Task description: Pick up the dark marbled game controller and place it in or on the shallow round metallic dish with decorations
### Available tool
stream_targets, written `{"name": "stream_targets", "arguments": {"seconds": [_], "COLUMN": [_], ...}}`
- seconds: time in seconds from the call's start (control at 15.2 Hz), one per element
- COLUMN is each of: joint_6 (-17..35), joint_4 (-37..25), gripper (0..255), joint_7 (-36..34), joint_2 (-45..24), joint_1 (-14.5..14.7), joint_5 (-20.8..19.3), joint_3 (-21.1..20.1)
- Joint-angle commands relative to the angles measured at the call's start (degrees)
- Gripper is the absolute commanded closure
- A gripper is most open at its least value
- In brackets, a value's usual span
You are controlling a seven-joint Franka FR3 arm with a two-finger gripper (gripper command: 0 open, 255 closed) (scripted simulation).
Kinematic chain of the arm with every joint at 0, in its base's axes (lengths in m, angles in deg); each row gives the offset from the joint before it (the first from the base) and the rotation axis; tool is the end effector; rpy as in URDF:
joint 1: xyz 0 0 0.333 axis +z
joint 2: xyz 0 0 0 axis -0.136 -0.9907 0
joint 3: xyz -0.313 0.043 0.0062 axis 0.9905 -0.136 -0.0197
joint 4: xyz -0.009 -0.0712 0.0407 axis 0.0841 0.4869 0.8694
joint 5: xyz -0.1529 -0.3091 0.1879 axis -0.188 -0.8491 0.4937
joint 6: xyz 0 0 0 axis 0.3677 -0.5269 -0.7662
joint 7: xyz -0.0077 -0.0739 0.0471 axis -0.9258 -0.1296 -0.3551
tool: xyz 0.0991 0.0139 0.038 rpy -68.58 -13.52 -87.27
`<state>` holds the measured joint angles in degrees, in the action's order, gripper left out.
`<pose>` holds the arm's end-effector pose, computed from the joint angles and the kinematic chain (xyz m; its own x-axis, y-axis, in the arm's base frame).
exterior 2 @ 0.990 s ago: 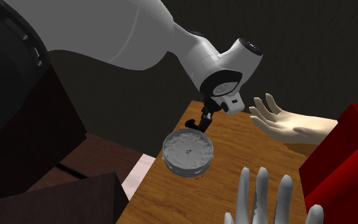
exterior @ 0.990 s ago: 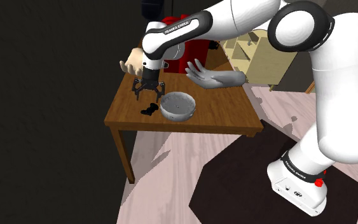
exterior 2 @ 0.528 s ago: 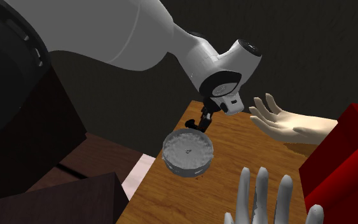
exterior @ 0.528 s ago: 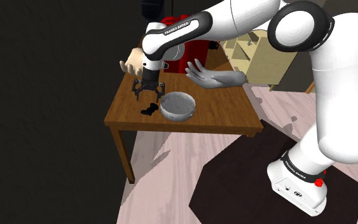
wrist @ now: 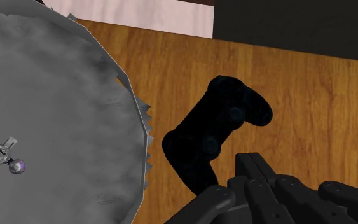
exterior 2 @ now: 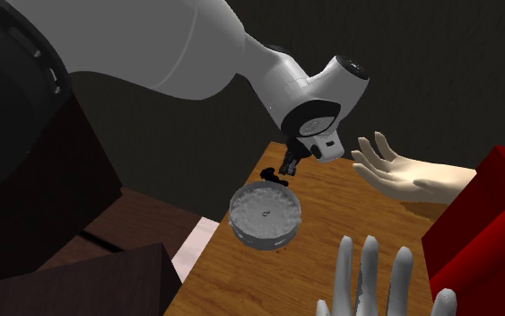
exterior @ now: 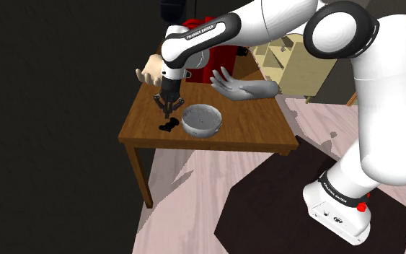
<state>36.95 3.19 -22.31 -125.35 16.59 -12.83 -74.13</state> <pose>0.6492 0.2544 0.2845 0.8389 -0.4574 -0.2951 -0.5197 -0.8343 -0.1842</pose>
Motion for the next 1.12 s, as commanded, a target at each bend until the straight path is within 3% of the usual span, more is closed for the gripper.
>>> {"name": "stream_targets", "arguments": {"seconds": [0.0,0.07,0.13,0.2,0.26,0.33,0.4,0.46,0.53,0.59,0.66,0.73,0.86,1.06], "joint_6": [0.0,0.0,0.0,2.1,0.3,0.8,0.9,6.2,10.3,6.3,6.3,11.0,12.0,13.7], "joint_4": [0.0,0.0,0.0,3.6,3.7,2.6,2.6,9.5,15.1,10.1,10.1,14.7,14.8,15.0], "gripper": [255,255,0,0,0,0,0,0,0,0,0,0,0,0], "joint_7": [0.0,0.0,0.0,-16.9,-34.4,-11.3,-11.8,-26.5,-42.2,-25.8,-26.1,-57.5,-56.4,-56.2], "joint_2": [0.0,0.0,0.0,3.9,5.4,3.6,3.6,8.2,12.1,8.7,8.7,11.4,10.4,8.9], "joint_1": [0.0,0.0,0.0,6.4,14.3,8.1,7.0,9.3,13.5,10.7,10.0,16.3,19.0,19.2], "joint_5": [0.0,0.0,0.0,-5.2,-10.8,-5.4,-6.2,-6.5,-7.6,-6.9,-7.4,-7.3,-5.4,-5.1], "joint_3": [0.0,0.0,0.0,4.8,10.6,6.2,5.0,7.4,11.2,8.8,8.0,13.1,16.0,16.0]}}
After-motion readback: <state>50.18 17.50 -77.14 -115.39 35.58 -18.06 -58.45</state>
